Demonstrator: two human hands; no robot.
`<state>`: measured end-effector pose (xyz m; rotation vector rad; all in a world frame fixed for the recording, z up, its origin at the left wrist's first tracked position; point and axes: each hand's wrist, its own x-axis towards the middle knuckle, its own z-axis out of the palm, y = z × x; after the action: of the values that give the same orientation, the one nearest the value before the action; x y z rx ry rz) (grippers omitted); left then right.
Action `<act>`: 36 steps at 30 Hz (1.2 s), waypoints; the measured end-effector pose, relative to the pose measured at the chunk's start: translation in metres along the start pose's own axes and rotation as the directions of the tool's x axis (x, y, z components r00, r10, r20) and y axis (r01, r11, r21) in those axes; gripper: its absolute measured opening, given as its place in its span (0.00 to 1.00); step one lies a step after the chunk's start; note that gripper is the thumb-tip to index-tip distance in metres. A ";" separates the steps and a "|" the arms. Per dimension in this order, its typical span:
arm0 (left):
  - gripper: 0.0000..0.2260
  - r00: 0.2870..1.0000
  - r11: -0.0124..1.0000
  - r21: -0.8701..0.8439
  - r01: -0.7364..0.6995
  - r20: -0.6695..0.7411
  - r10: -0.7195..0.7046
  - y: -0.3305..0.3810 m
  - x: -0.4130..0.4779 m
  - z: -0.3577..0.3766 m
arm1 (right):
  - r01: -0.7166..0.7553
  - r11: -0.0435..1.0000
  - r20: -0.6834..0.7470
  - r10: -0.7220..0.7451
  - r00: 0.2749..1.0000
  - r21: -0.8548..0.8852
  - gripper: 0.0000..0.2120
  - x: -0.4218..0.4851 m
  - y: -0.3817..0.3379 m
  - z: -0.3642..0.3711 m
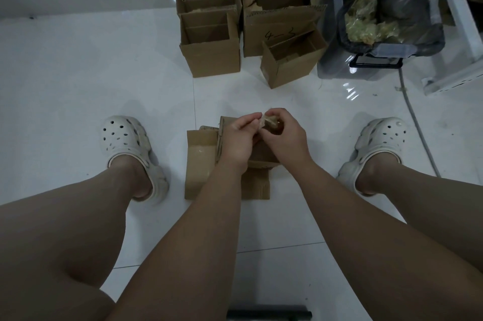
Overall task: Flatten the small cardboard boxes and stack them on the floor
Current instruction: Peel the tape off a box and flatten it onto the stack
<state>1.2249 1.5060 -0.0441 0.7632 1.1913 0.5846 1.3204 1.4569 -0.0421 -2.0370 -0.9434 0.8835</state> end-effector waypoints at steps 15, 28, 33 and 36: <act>0.08 0.997 0.999 -0.022 0.027 -0.072 -0.028 0.000 0.001 -0.001 | -0.221 0.909 0.105 0.196 0.975 0.353 0.05 0.013 -0.011 -0.021; 0.14 0.992 0.999 0.042 0.019 -0.126 -0.014 0.001 -0.001 0.000 | -0.392 0.824 0.057 0.406 0.912 0.410 0.12 0.016 -0.021 -0.017; 0.15 0.990 0.998 0.059 0.029 -0.141 -0.021 0.001 -0.001 0.001 | -0.497 0.609 0.084 0.577 0.812 0.619 0.11 0.024 -0.034 -0.026; 0.14 0.990 0.997 0.073 0.033 -0.138 -0.023 0.001 -0.001 0.001 | -0.443 0.667 0.027 0.536 0.844 0.599 0.16 0.027 -0.035 -0.028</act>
<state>1.2259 1.5058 -0.0428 0.7786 1.3548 0.5786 1.3442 1.4873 -0.0070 -1.7704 0.0290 1.1102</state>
